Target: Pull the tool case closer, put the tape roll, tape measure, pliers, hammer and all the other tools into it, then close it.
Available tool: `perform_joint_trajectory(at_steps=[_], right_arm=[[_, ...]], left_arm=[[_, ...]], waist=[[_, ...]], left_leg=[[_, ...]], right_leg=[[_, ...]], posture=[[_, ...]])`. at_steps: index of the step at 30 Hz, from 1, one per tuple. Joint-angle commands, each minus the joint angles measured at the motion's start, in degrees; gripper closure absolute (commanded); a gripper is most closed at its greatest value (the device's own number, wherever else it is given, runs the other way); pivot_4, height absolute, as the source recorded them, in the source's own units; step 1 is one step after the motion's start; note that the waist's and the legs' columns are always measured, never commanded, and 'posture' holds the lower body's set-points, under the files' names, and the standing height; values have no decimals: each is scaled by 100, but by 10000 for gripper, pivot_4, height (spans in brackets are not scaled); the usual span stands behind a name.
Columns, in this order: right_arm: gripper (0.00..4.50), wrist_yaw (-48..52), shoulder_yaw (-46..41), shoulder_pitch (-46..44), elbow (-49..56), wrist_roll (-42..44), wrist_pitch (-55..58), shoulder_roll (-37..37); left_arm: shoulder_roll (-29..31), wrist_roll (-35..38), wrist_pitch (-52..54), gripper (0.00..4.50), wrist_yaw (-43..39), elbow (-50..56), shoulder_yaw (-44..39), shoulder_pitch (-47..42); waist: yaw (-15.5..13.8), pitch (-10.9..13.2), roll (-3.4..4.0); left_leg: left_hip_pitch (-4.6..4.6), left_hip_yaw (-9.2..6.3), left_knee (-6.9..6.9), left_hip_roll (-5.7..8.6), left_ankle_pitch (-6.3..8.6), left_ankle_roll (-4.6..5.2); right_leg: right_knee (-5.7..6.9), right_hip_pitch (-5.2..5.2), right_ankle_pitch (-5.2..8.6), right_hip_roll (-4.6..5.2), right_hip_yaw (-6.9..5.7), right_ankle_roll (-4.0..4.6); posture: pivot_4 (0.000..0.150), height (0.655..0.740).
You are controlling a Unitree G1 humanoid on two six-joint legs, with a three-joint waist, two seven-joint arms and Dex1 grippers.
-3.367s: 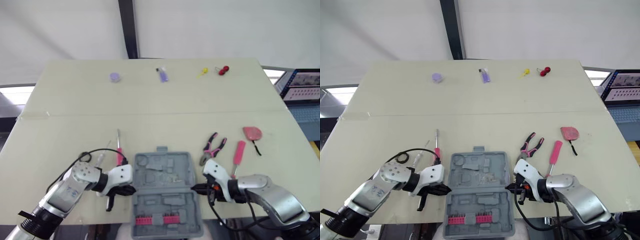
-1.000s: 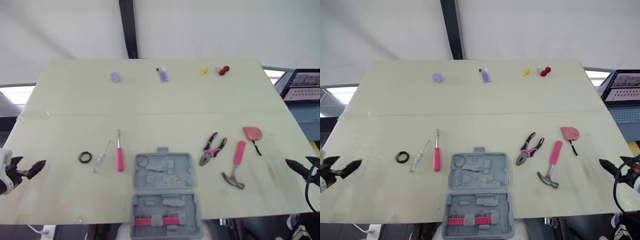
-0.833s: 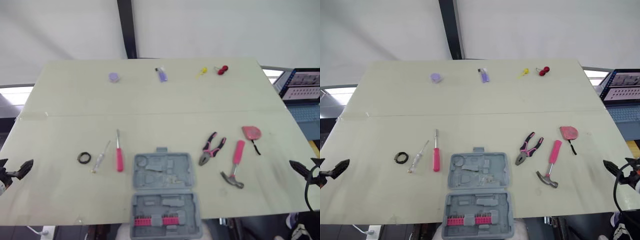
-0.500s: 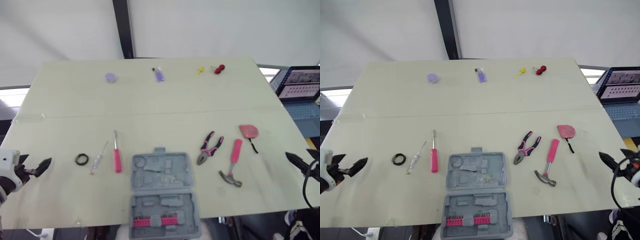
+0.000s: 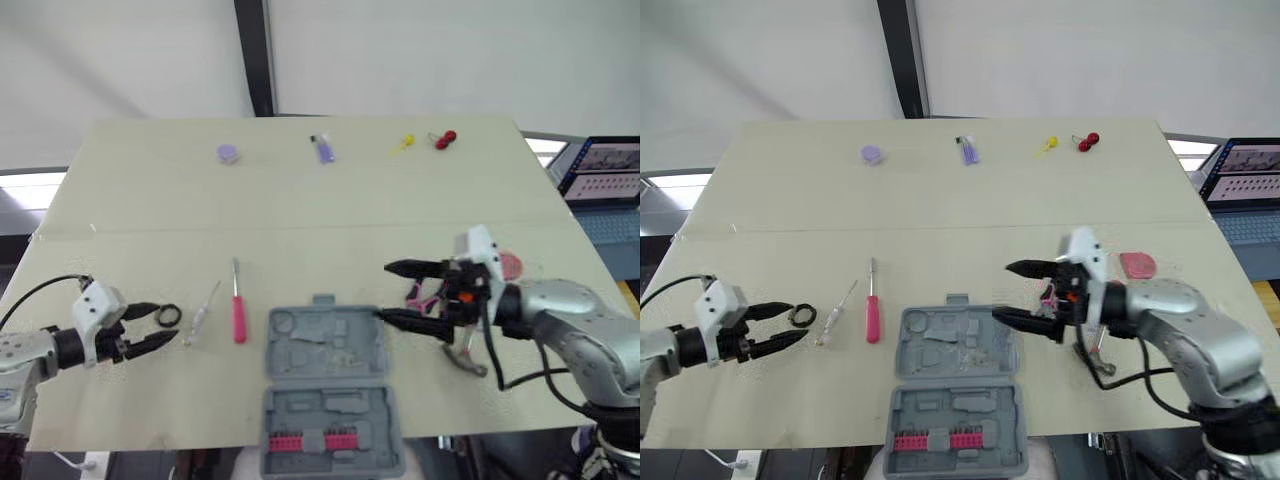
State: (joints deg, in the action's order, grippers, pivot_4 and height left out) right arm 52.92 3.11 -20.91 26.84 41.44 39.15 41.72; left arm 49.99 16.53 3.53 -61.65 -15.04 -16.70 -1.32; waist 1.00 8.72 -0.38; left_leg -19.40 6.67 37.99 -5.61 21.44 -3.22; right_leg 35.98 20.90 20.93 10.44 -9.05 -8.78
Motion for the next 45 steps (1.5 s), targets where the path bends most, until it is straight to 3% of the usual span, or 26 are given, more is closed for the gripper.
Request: perform_joint_trajectory(at_steps=[1,13,45], right_arm=[[0,-139,271,-225,64,-225,-68,-228],[0,-361,985,-588,116,-856,-64,-927],[0,-351,990,-452,299,-862,90,-946]], left_arm=[[39,-57,-237,28798,31,-247,-56,-82],[-65,-97,-568,28798,121,-484,-51,-19],[-230,-514,-1352,28798,232,-1814,430,-552]], waist=[[10,-2,-3],[72,-4,-6],[77,-8,-12]], left_leg=[[0,2,1,0,0,0],[-6,9,3,-1,0,0],[-4,14,5,0,0,0]], right_leg=[[0,3,0,0,-1,0],[12,24,0,0,-5,0],[17,28,0,0,-6,0]], posture=[[1500,7400],[1500,7400],[1500,7400]])
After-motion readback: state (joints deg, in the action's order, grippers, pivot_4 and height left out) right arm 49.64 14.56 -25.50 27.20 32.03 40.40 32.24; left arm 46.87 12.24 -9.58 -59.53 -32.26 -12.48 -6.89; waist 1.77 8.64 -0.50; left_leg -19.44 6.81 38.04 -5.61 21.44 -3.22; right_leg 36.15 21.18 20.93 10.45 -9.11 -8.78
